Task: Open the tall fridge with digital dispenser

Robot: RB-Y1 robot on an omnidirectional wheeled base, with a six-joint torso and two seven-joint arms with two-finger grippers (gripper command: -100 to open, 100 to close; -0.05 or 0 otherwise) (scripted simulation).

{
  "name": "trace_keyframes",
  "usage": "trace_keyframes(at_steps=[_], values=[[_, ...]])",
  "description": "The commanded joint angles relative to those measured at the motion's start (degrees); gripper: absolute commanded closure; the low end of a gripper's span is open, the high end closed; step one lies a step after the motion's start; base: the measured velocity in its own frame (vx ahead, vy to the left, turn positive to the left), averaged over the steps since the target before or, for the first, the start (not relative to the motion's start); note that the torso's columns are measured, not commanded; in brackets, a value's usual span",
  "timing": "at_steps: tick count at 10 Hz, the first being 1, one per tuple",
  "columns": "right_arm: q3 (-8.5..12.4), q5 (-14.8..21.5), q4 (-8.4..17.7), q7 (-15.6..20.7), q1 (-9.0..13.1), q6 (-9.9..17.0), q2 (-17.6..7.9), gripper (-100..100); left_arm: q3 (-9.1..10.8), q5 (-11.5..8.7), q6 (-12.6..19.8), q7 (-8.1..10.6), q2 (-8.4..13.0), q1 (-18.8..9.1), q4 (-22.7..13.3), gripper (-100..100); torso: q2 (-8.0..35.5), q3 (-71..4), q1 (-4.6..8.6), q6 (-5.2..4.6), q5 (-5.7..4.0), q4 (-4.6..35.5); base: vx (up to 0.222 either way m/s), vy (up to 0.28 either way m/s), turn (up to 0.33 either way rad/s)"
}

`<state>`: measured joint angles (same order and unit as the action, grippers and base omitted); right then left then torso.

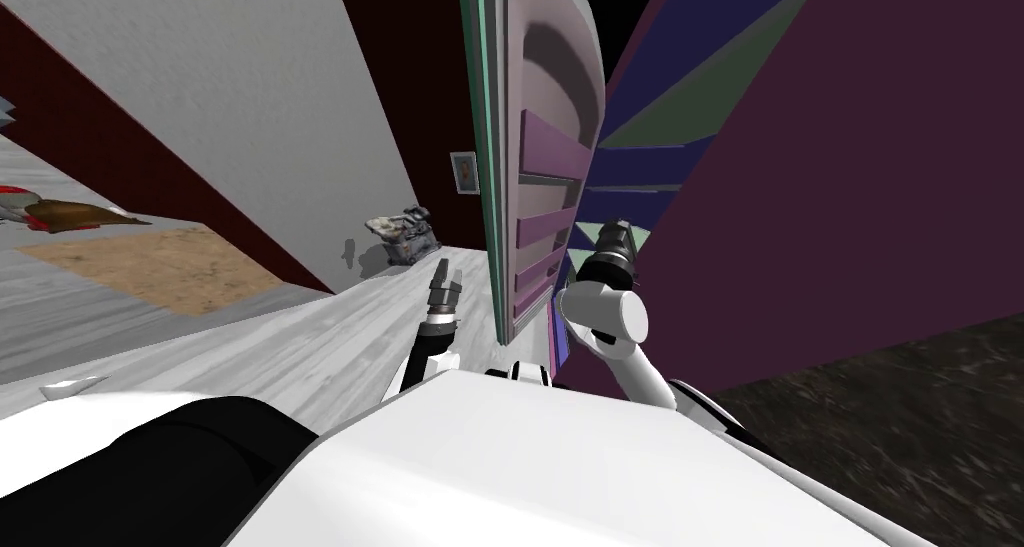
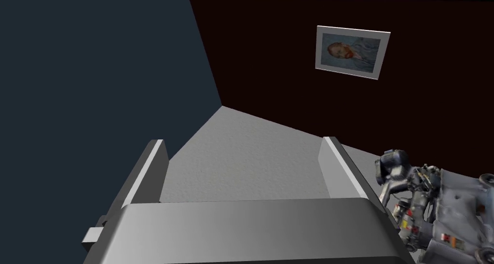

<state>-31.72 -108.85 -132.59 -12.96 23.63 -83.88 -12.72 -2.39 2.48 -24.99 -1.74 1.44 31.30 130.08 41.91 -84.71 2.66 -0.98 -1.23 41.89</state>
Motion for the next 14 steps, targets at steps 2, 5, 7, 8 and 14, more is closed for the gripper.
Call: trace_keyframes(at_steps=[2, 5, 7, 8, 14], values=[[0.81, 5.03, 0.04, -0.43, -3.16, -0.77, -0.83, 100, 0.0, 0.0, 0.0, 0.0, 0.0, -0.01, -0.01, 0, 0.13, 0.09, 0.45, -0.19, -0.18, 0.03, 0.002, 0.001, 0.009], [-6.57, 11.43, 5.96, -6.9, -6.38, -2.46, -5.73, 100, 0.0, 0.0, 0.0, 0.0, 0.0, 0.0, -0.01, 0, -0.02, 0.19, 0.22, -0.22, -0.29, -0.35, 0.055, 0.071, -0.224], [-6.57, 15.0, 5.96, -8.12, -7.64, -2.46, -8.33, 100, 0.0, 0.0, 0.0, 0.0, 0.0, 0.0, 0.0, 0, 0.06, 0.23, 0.51, -0.34, -0.36, -0.32, 0.037, 0.06, -0.173], [-6.57, 16.66, 5.96, -8.12, -8.47, -2.46, -9.34, 100, 0.0, 0.0, 0.0, 0.0, 0.0, 0.0, 0.0, 0, 0.17, 0.26, 0.85, -0.46, -0.42, -0.18, 0.026, 0.001, -0.124], [-6.29, 15.28, 0.67, -4.22, -5.59, -3.12, -7.32, 100, 0.0, 0.0, 0.01, 0.0, 0.0, -0.01, -0.02, 0, 0.83, 0.66, 0.83, -0.48, -0.43, 0.14, 0.014, 0.092, -0.068]])
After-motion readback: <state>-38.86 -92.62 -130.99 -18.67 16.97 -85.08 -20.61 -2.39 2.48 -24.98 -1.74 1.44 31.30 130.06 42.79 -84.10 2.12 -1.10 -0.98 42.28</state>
